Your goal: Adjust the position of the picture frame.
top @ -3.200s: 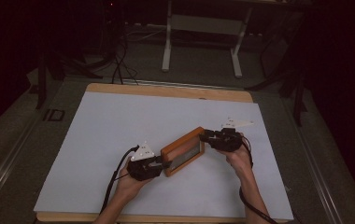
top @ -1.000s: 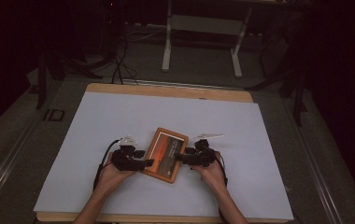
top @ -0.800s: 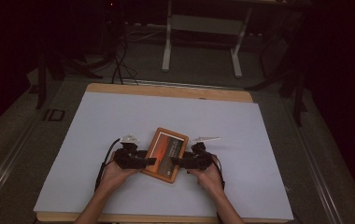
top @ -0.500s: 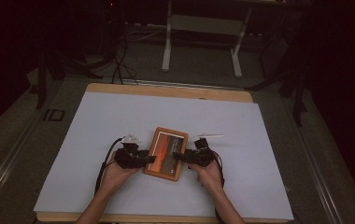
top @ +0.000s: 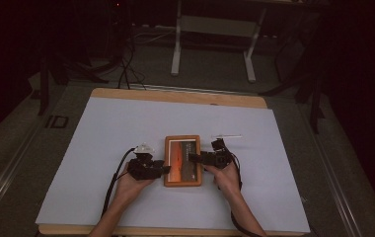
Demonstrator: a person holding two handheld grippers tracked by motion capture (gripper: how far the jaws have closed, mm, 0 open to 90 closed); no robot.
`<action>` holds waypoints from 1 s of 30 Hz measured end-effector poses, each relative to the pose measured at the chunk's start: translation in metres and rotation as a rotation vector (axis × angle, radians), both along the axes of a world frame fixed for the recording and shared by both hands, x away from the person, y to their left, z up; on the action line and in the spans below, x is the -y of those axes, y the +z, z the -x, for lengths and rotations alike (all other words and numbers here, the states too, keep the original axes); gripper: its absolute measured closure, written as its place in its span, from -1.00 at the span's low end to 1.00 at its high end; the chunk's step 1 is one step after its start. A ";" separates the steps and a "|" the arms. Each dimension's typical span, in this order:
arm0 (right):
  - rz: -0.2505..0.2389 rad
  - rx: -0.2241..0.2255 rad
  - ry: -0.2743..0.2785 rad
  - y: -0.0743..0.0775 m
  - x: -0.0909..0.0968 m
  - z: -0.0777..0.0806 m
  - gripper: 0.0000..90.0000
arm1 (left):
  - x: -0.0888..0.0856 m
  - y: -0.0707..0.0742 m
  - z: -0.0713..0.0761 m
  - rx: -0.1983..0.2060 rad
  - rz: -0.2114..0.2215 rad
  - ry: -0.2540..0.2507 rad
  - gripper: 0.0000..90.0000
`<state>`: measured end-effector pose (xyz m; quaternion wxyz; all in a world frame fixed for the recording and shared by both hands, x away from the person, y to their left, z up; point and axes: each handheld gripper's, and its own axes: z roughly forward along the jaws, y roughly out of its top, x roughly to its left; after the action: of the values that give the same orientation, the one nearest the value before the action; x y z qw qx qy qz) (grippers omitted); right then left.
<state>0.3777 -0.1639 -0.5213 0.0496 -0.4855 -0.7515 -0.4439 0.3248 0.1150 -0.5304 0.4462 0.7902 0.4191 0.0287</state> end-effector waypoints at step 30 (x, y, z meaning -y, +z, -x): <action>-0.009 -0.022 0.054 -0.012 0.013 0.024 0.09 | 0.001 0.002 -0.011 0.069 0.038 0.088 0.41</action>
<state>0.3540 -0.1770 -0.5333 0.0722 -0.4696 -0.7617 -0.4405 0.3362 0.1140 -0.5285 0.4735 0.7610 0.4383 0.0677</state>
